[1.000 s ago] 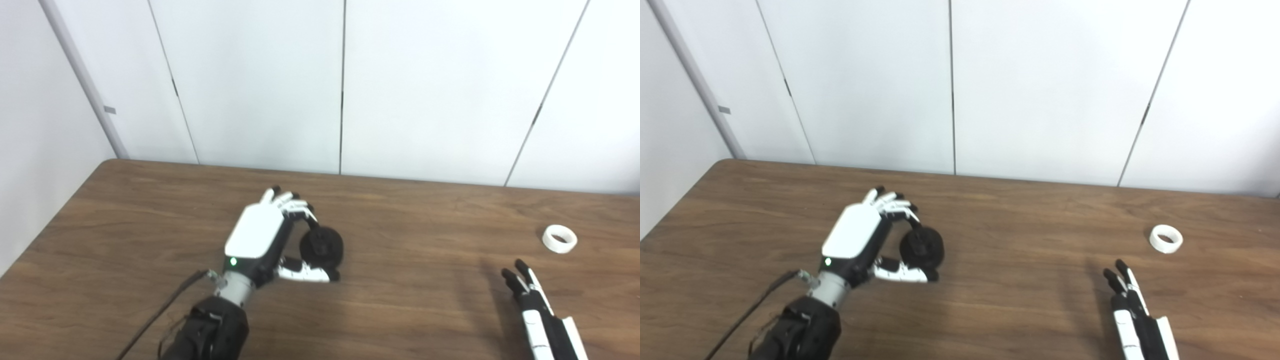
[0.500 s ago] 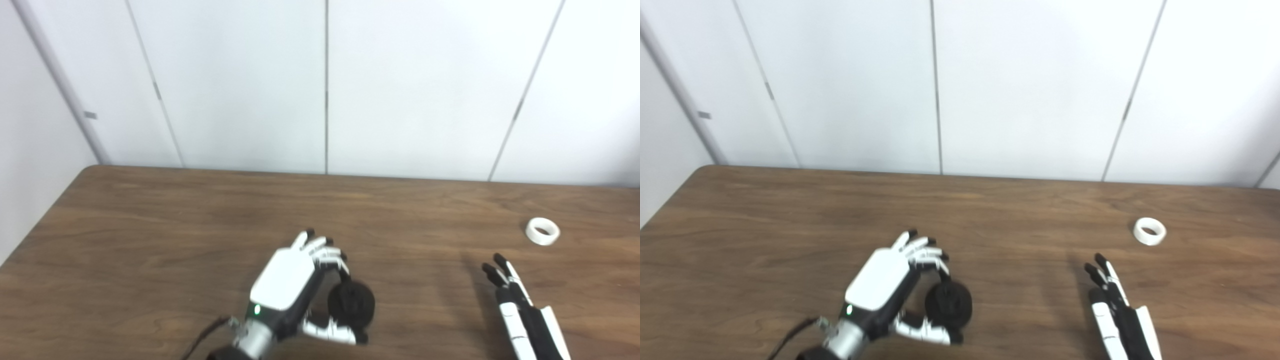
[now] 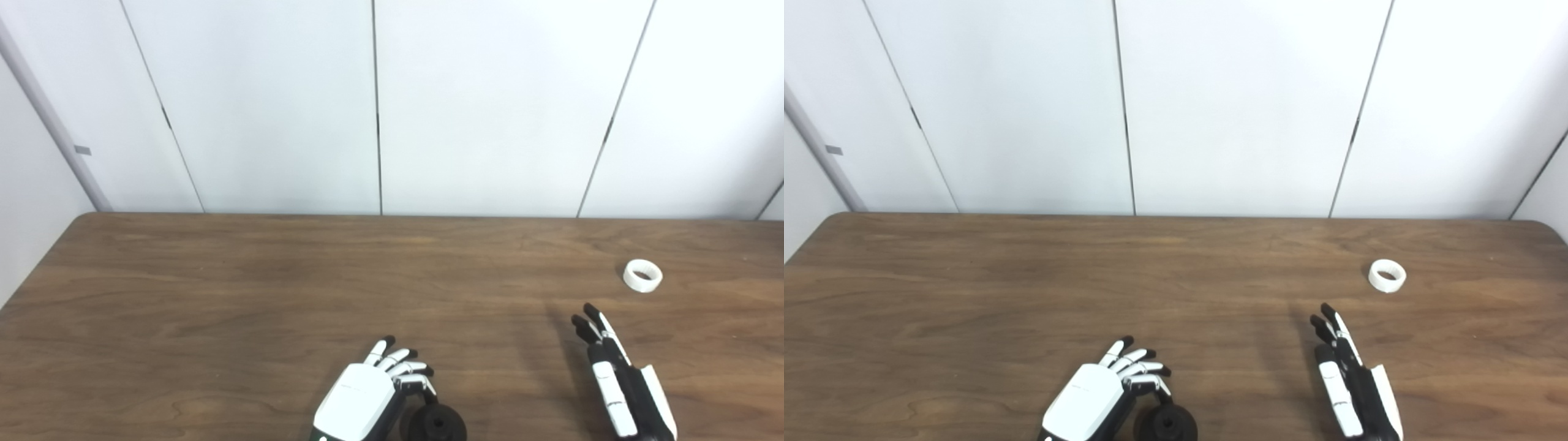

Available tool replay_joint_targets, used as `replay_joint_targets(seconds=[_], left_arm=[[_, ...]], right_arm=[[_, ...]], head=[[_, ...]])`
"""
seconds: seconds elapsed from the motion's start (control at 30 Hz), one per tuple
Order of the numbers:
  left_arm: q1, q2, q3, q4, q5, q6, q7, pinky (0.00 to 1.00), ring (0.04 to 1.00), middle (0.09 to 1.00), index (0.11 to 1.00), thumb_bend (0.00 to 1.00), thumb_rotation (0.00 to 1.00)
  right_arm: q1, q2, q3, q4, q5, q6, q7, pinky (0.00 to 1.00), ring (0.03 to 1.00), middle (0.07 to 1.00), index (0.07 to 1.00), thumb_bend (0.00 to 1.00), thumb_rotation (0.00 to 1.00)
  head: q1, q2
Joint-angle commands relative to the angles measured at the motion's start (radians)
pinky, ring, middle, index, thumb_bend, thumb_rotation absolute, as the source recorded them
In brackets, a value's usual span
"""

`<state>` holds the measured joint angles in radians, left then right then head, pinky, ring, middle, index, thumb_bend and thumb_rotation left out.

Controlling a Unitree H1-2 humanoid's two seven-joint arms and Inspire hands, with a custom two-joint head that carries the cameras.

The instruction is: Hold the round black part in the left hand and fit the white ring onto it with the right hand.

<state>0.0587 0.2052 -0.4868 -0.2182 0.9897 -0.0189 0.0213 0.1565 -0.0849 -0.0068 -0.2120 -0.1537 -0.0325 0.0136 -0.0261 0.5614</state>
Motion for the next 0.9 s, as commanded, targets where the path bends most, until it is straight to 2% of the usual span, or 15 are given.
replay_joint_targets(seconds=[0.0,0.3,0.37,0.4,0.47,0.5,0.57,0.6,0.63,0.87], left_arm=[[0.016,0.010,-0.002,0.014,0.012,-0.025,0.013,1.00,0.891,0.796,0.485,0.52,0.05],[0.044,0.021,0.020,0.022,0.005,-0.047,0.045,1.00,0.879,0.794,0.486,0.52,0.05],[0.049,0.022,0.026,0.020,0.002,-0.047,0.043,1.00,0.882,0.797,0.486,0.52,0.05],[0.051,0.024,0.029,0.019,-0.001,-0.049,0.042,1.00,0.882,0.797,0.486,0.52,0.05],[0.055,0.028,0.036,0.010,-0.009,-0.053,0.037,1.00,0.882,0.796,0.486,0.52,0.05],[0.056,0.029,0.040,0.007,-0.011,-0.055,0.034,1.00,0.883,0.796,0.487,0.52,0.05],[0.059,0.030,0.047,-0.004,-0.012,-0.051,0.018,1.00,0.884,0.796,0.487,0.52,0.05],[0.060,0.030,0.050,-0.009,-0.012,-0.049,0.010,1.00,0.884,0.796,0.487,0.52,0.05],[0.060,0.029,0.053,-0.016,-0.013,-0.047,0.002,1.00,0.885,0.795,0.487,0.52,0.05],[0.057,0.023,0.067,-0.046,-0.005,-0.042,-0.039,1.00,0.883,0.791,0.486,0.52,0.05]], right_arm=[[0.036,0.019,0.016,-0.033,-0.009,0.002,-0.004,1.00,0.925,0.908,0.949,0.46,1.00],[0.043,0.017,0.029,-0.080,-0.029,0.039,-0.021,0.96,0.907,0.899,0.931,0.45,1.00],[0.045,0.017,0.025,-0.106,-0.028,0.082,-0.017,0.95,0.923,0.907,0.934,0.46,1.00],[0.045,0.016,0.024,-0.117,-0.034,0.102,-0.018,0.91,0.924,0.913,0.935,0.48,0.98],[0.041,0.013,0.022,-0.143,-0.051,0.139,-0.020,0.84,0.912,0.912,0.925,0.50,0.93],[0.039,0.013,0.023,-0.152,-0.055,0.152,-0.021,0.82,0.909,0.911,0.919,0.51,0.90],[0.032,0.011,0.021,-0.171,-0.063,0.183,-0.019,0.80,0.903,0.908,0.912,0.52,0.88],[0.030,0.010,0.020,-0.178,-0.066,0.195,-0.018,0.80,0.901,0.907,0.908,0.52,0.87],[0.028,0.009,0.020,-0.186,-0.068,0.206,-0.017,0.79,0.899,0.906,0.905,0.52,0.86],[0.017,0.000,0.015,-0.232,-0.068,0.268,-0.009,0.79,0.890,0.896,0.888,0.55,0.84]], head=[[-0.007,0.004],[-0.055,0.037],[-0.075,0.056],[-0.081,0.061],[-0.098,0.095],[-0.098,0.095],[-0.103,0.125],[-0.103,0.125],[-0.105,0.147],[-0.105,0.213]])
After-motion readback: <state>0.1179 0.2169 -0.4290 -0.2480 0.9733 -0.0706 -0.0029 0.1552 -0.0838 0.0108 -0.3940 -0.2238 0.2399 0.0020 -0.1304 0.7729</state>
